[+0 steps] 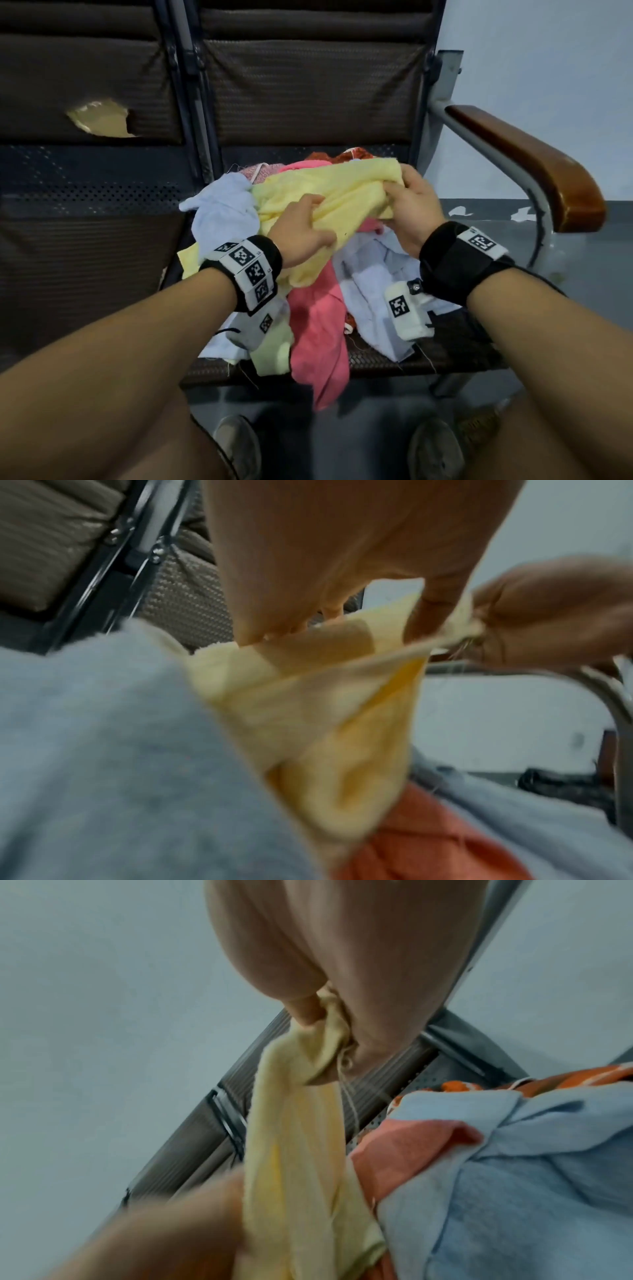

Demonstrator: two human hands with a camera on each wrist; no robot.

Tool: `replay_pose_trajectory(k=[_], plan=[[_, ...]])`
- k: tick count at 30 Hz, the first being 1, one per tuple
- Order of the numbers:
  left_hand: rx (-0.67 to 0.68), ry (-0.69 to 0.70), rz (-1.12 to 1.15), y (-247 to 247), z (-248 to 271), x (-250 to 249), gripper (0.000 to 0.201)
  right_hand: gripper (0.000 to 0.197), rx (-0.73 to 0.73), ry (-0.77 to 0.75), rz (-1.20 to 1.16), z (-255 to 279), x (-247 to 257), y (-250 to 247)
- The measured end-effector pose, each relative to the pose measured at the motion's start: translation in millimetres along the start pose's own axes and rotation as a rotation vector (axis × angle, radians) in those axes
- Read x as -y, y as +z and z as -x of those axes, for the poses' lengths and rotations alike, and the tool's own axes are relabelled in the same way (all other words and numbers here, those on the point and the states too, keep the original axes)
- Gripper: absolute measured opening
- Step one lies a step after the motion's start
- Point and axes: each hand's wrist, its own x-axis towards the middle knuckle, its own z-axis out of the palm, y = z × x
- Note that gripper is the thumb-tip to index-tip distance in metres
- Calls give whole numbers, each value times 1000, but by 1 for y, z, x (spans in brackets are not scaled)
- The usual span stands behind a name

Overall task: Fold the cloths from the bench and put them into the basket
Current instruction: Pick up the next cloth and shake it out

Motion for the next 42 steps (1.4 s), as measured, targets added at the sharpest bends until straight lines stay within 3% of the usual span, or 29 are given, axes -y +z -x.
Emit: replay_pose_trajectory(k=[2, 5, 8, 10, 12, 15, 17, 20, 22, 25, 27, 30, 34, 36, 38, 40, 42], plan=[[53, 31, -222, 5, 2, 7, 77, 34, -62, -13, -48, 1, 4, -17], [-72, 171, -267, 8, 0, 1, 15, 39, -69, -30, -49, 4, 6, -35], [-152, 265, 43, 14, 0, -21, 32, 41, -42, -18, 37, 7, 8, -47], [-148, 295, 272, 18, 4, -44, 38, 47, 78, 16, 123, 12, 1, -54], [-106, 261, 480, 22, 8, -66, 36, 46, 235, 15, 363, 19, -9, -58], [-5, 137, 691, 26, 7, -81, 29, 12, 295, -47, 577, 21, -17, -62], [-14, 99, 535, 28, 6, -79, 22, 22, 177, -77, 538, 18, -15, -65], [-134, 16, 219, 30, 7, -66, 31, 29, -30, -136, 442, 15, -3, -69], [-222, 80, 82, 31, 14, -64, 46, 23, -37, -183, 409, 15, 2, -70], [-37, 233, 181, 40, 26, -71, 61, 10, 81, -292, 495, 20, 6, -62], [-15, 279, 92, 47, 30, -74, 46, 7, 165, -346, 555, 25, 8, -55], [-126, 348, -18, 42, 27, -72, 11, 12, 139, -398, 617, 28, 12, -54], [-241, 262, 125, 32, 19, -68, 29, 13, 95, -293, 701, 25, 8, -65], [-287, 239, 239, 29, 19, -67, 39, 6, 244, -153, 964, 22, -1, -70], [-319, 221, 341, 26, 20, -65, 45, 13, 426, -8, 1143, 23, -13, -71], [-321, 214, 290, 24, 18, -59, 45, 22, 419, 43, 1062, 24, -18, -69], [-292, 179, 102, 24, 15, -52, 34, 23, 253, 21, 816, 16, -20, -68]])
